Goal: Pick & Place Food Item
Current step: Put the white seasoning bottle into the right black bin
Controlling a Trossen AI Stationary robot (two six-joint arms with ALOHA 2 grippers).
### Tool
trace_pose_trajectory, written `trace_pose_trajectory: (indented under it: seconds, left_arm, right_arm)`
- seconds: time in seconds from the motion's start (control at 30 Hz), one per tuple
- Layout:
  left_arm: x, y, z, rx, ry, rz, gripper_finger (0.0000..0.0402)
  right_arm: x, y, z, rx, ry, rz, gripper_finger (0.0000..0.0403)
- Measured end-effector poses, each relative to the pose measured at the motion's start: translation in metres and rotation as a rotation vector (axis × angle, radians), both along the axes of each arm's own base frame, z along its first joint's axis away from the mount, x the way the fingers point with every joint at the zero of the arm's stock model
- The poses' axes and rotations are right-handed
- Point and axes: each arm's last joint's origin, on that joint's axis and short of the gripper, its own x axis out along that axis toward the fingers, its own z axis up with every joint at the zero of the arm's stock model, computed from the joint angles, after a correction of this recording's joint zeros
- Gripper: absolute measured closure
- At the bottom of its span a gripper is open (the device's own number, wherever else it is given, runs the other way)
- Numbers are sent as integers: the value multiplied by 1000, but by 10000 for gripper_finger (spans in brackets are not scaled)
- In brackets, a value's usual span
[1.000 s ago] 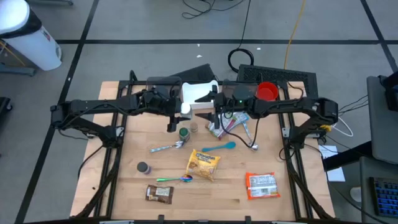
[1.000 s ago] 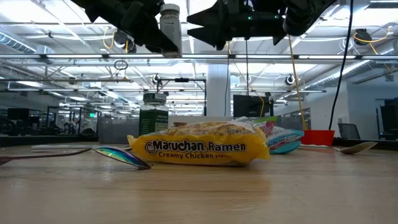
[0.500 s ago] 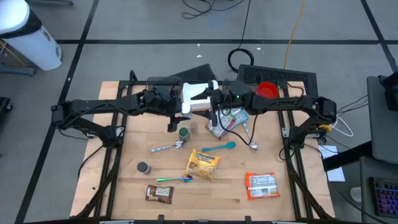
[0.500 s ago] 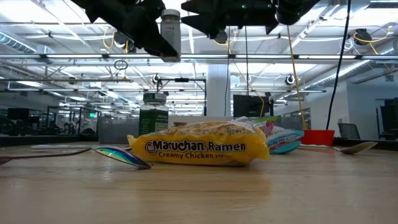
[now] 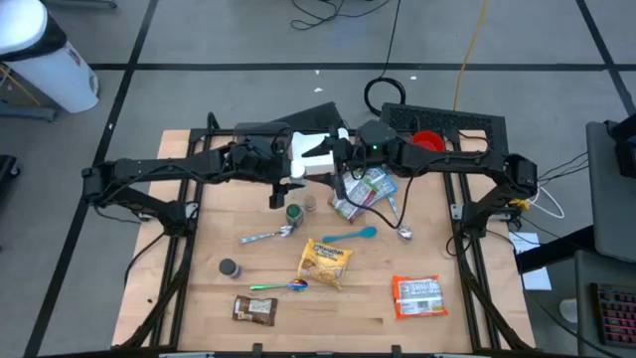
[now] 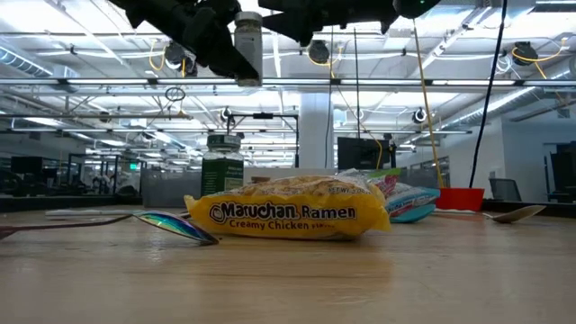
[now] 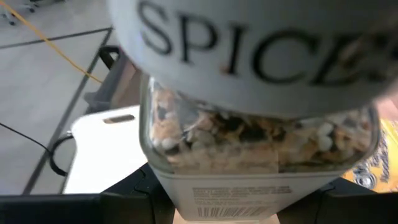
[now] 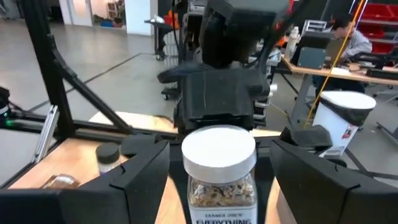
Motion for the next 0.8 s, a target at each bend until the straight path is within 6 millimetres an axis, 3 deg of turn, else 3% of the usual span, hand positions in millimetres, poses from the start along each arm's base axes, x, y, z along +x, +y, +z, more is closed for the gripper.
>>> trace_pose_trajectory:
  seconds: [0.23,0.4,0.8]
  left_arm:
    - [15,5,13,10,99,11,196]
    - [27,8,5,-2,191,0,196]
    - [28,11,1,9,229,-5,196]
  right_arm:
    - [16,-5,-8,-30,70,-39,133]
    - [15,-5,-9,-48,85,-41,133]
    - [9,-11,-16,-32,187,-51,133]
